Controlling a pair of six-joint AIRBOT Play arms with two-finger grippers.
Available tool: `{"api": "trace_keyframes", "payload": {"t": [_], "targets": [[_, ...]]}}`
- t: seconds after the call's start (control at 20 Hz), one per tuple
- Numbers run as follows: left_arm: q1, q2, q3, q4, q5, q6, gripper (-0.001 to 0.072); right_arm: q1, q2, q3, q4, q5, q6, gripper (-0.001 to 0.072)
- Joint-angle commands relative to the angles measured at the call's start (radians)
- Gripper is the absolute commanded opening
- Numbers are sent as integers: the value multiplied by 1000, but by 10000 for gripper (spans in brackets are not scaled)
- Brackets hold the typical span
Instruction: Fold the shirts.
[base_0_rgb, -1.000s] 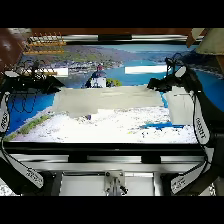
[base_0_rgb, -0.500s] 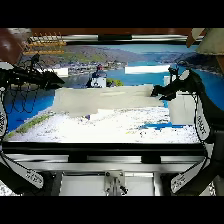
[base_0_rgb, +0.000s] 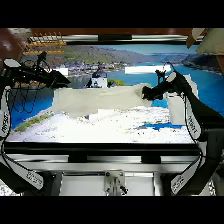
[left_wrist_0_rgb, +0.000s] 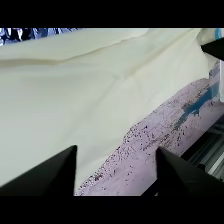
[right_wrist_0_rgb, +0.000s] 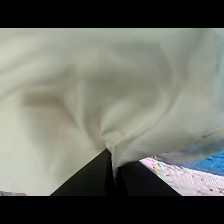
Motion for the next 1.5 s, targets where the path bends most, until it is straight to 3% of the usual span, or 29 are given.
{"api": "trace_keyframes", "payload": {"t": [0.0, 0.05, 0.6, 0.7, 0.85, 1.2, 1.45], "targets": [[-31, -1, 1, -2, -14, -29, 132, 23, 69, 3, 22, 12, -10, 54], [-47, -3, 0, -2, -25, -29, 29, 23, 112, 3, 21, 24, -10, 53], [-368, 3, -79, -2, 80, -68, 27, 60, 581, 3, 14, 175, 146, 53], [-406, 9, -153, -51, 151, -97, 27, 61, 632, 3, 16, 196, 163, 53], [-498, 8, -218, -231, 271, -64, 27, 61, 683, 3, 18, 263, 175, 54], [-768, -48, -219, -238, 529, -134, 27, 61, 768, 3, 18, 352, 182, 54], [-723, -18, -219, -233, 460, -82, 26, 61, 769, 3, 17, 387, 183, 54]]}}
